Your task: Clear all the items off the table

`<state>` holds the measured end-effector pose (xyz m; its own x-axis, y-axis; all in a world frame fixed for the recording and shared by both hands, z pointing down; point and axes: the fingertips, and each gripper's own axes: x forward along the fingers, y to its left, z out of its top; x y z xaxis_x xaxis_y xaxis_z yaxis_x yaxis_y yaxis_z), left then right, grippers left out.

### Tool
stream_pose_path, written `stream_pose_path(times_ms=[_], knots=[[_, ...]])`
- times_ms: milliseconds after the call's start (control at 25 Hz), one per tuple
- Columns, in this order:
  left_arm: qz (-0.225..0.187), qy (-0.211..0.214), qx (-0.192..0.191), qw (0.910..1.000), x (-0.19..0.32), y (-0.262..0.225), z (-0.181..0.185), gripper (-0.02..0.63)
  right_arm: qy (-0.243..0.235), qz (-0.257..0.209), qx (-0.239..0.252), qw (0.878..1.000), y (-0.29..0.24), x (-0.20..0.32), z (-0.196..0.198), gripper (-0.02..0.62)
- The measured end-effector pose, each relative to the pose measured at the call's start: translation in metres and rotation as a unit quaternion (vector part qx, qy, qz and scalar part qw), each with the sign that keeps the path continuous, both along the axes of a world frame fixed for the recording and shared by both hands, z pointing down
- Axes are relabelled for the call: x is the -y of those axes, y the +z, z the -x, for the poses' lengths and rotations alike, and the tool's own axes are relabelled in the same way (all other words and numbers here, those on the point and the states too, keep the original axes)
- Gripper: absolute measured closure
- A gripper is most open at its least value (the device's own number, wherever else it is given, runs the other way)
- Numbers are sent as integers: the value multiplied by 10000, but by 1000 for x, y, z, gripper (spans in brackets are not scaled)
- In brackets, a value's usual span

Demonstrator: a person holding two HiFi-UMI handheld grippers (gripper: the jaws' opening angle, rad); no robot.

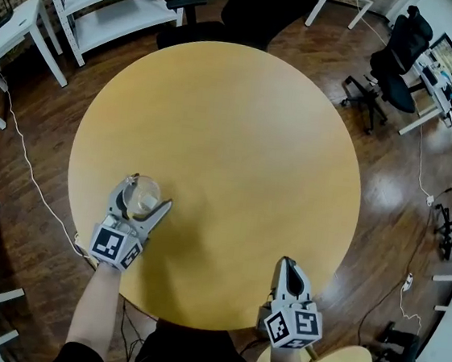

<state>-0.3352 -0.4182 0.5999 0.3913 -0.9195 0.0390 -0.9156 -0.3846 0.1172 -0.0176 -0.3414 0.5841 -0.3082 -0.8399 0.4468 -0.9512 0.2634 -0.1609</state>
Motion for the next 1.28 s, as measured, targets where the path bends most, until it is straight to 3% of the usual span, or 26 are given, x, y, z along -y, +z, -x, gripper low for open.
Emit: stream_pose_path(times_ms=[360, 600, 800, 1040, 1280], knots=[[-209, 447, -297, 9983, -33, -80, -20, 199, 198, -567, 77, 9982, -63, -26, 0, 591], [-506, 807, -423, 9945, -39, -139, -26, 199, 502, -1308, 215, 9899, -123, -38, -9, 591], [-859, 1261, -489, 9871, -49, -180, -67, 199, 862, -1756, 307, 9802, -147, -65, -39, 591], [-983, 2242, -599, 9677, -64, -209, -154, 201, 1559, -2197, 287, 9626, -173, -106, -98, 591], [-993, 3392, -639, 9333, -113, -219, -287, 201, 2424, -2369, 77, 9408, -191, -186, -194, 591]])
